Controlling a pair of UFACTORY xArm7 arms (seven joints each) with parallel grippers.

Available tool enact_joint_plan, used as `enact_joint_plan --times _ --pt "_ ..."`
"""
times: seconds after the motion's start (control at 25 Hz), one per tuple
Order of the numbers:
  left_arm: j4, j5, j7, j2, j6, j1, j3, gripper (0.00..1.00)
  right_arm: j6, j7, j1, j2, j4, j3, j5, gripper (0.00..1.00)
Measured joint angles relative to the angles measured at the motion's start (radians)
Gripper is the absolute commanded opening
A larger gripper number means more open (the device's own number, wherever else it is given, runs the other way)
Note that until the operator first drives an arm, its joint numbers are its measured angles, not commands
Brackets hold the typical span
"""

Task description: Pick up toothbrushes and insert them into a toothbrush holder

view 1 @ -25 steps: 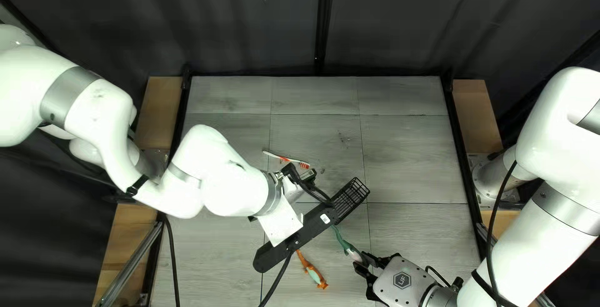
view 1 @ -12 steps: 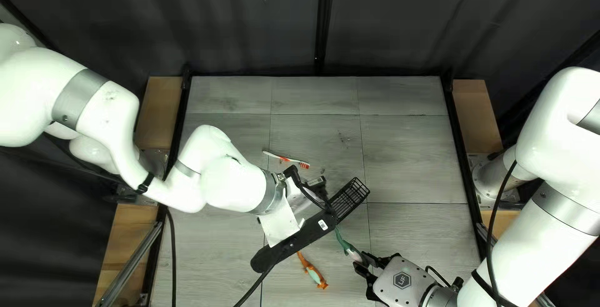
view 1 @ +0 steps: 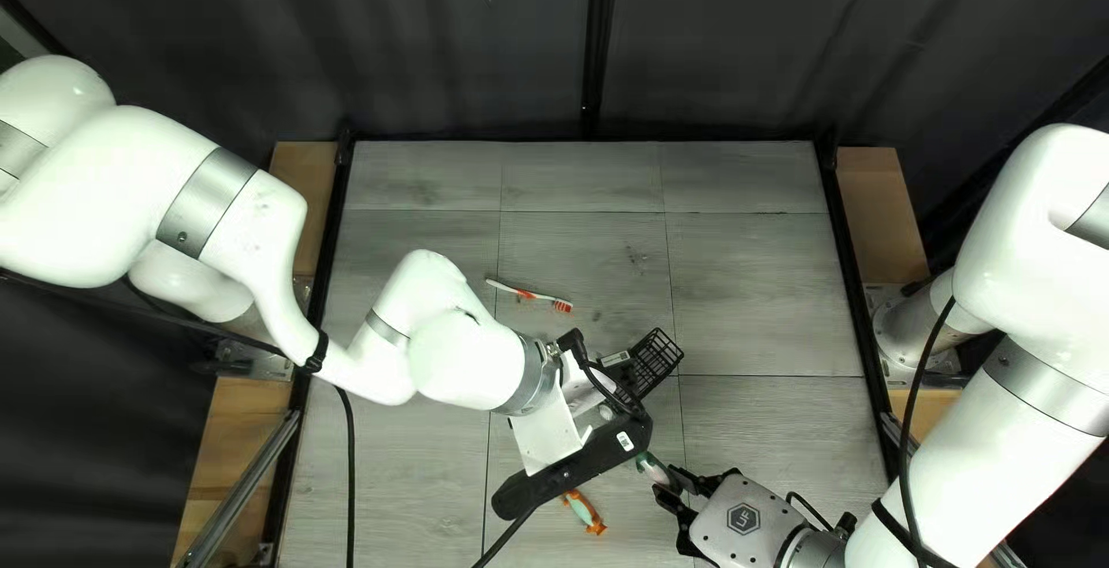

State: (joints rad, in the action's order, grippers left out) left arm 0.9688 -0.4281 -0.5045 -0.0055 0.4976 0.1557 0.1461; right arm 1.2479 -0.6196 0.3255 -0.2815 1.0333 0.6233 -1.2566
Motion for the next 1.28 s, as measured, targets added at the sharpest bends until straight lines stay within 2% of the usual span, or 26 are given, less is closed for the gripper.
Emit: enact_joint_plan --times 0.04,0.16,0.2,0.24,0.28,0.36,0.64,0.68,0.72,1.0,1.16,1.28 --pt "-0.006 -0.003 0.0 -0.001 -0.012 -0.001 -0.001 0.92 0.0 0.0 0.0 0.0 0.0 0.0 0.0 0.0" --pt "-0.021 -0.014 0.006 -0.002 -0.047 -0.004 -0.004 0.9 0.0 0.0 0.0 0.0 0.0 0.0 0.0 0.0" --pt "-0.023 -0.02 0.01 0.002 -0.057 -0.004 -0.004 0.81 0.0 0.0 0.0 0.0 0.0 0.0 0.0 0.0" --pt "-0.023 -0.027 0.016 0.008 -0.067 -0.004 -0.005 0.65 0.0 0.0 0.0 0.0 0.0 0.0 0.0 0.0" --pt "-0.023 -0.032 0.02 0.013 -0.076 -0.005 -0.005 0.18 0.0 0.0 0.0 0.0 0.0 0.0 0.0 0.0" --pt "-0.026 -0.041 0.026 0.019 -0.09 -0.006 -0.007 0.02 0.0 0.0 0.0 0.0 0.0 0.0 0.0 0.0" --pt "-0.022 -0.051 0.034 0.027 -0.097 -0.007 -0.008 0.0 0.0 0.0 0.0 0.0 0.0 0.0 0.0 0.0" --pt "-0.022 -0.05 0.034 0.024 -0.094 -0.007 -0.008 0.0 0.0 0.0 0.0 0.0 0.0 0.0 0.0 0.16" --pt "-0.023 -0.048 0.035 0.02 -0.089 -0.007 -0.008 0.0 0.0 0.0 0.0 0.0 0.0 0.0 0.0 1.0" --pt "-0.06 -0.024 0.052 -0.038 -0.05 0.001 -0.001 0.0 0.0 0.0 0.0 0.0 0.0 0.0 0.0 1.0" --pt "-0.076 0.051 0.028 -0.08 0.025 0.016 0.001 0.0 0.0 0.0 0.0 0.0 0.0 0.0 0.0 1.0" --pt "-0.074 0.13 -0.026 -0.108 0.126 0.03 -0.006 0.0 0.0 0.0 0.0 0.0 0.0 0.0 0.0 1.0"
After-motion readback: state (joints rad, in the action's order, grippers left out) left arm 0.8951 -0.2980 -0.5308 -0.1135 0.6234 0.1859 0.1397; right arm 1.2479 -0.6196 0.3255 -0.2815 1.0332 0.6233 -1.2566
